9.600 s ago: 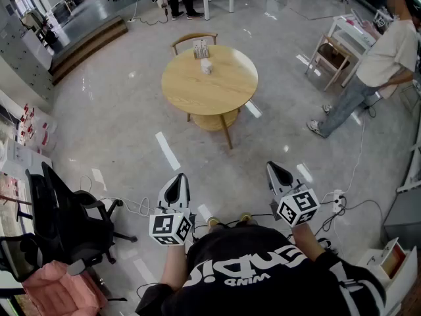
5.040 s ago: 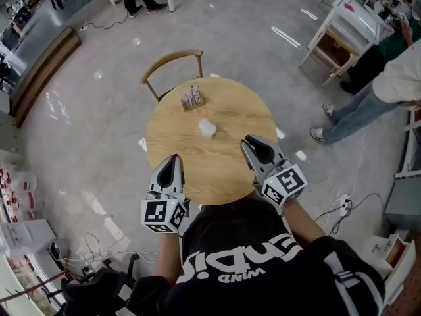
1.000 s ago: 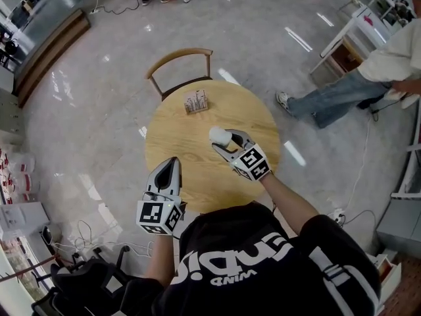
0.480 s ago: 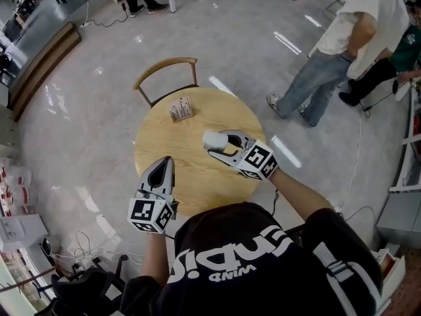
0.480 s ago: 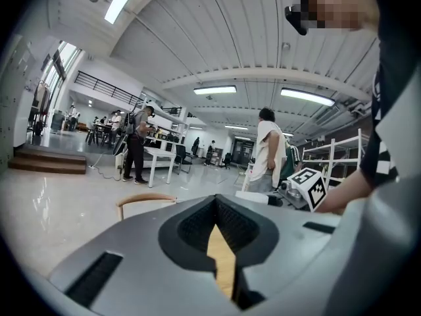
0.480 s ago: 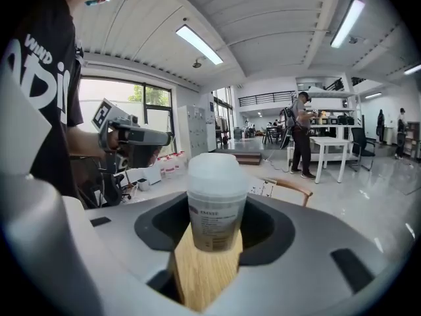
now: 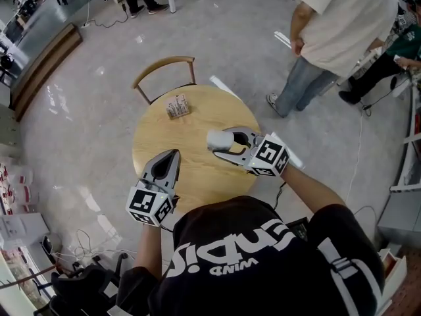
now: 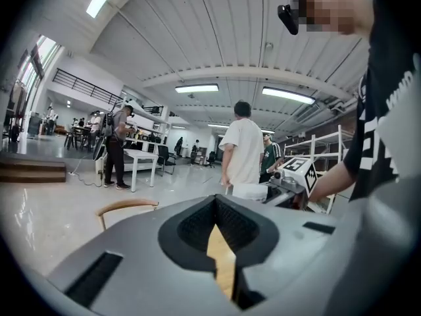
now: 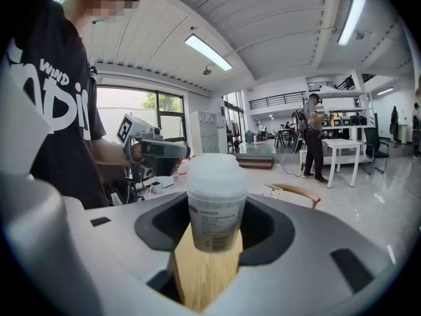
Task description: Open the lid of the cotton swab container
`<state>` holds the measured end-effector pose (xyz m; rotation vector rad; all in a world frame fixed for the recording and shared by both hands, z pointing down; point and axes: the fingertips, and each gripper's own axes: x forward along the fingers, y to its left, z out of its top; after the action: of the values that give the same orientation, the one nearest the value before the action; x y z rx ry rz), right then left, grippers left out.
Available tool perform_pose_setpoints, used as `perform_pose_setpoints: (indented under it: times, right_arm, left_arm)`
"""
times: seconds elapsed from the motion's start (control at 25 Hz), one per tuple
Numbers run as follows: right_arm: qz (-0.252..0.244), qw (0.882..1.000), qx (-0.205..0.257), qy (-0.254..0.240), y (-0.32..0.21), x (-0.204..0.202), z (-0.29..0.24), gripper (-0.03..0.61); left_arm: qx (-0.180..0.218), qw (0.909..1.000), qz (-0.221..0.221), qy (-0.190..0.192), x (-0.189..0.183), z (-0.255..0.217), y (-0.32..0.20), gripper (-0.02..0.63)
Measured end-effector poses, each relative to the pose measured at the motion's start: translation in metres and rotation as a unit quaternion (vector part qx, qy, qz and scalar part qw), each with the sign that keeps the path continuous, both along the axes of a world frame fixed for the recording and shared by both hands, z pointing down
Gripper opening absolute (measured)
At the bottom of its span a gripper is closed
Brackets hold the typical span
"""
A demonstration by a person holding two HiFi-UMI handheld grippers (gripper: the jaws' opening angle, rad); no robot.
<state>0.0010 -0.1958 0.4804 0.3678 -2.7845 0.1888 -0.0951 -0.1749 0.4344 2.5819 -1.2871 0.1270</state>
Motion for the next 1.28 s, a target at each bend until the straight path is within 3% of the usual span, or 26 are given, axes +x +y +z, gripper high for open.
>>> perform_pose_setpoints:
  times: [0.28, 0.48, 0.64, 0.76, 1.28]
  right_arm:
    - [-0.008, 1.000, 0.014, 0.002, 0.003, 0.005, -0.003, 0.205]
    - [-0.011, 1.000, 0.013, 0.002, 0.006, 0.006, -0.003, 0.206]
    - [-0.021, 1.000, 0.015, 0.003, 0.009, 0.005, -0.004, 0.204]
    - [-0.034, 0.999, 0.016, 0.000, 0.014, 0.005, -0.008, 0.204]
    - [-0.074, 0.997, 0.014, -0.008, 0.031, -0.002, -0.019, 0.204]
  left_arm:
    - [0.016, 0.9995, 0.028, 0.001, 0.014, -0.006, 0.002, 0.028]
    - [0.022, 0.9982, 0.055, -0.004, 0.018, -0.012, 0.001, 0.140]
    - [0.033, 0.9942, 0.101, -0.013, 0.028, -0.016, 0.003, 0.240]
    - [0.042, 0.9890, 0.140, -0.022, 0.041, -0.019, 0.006, 0.267]
    - [0.054, 0.9636, 0.258, -0.044, 0.086, -0.024, 0.010, 0.272]
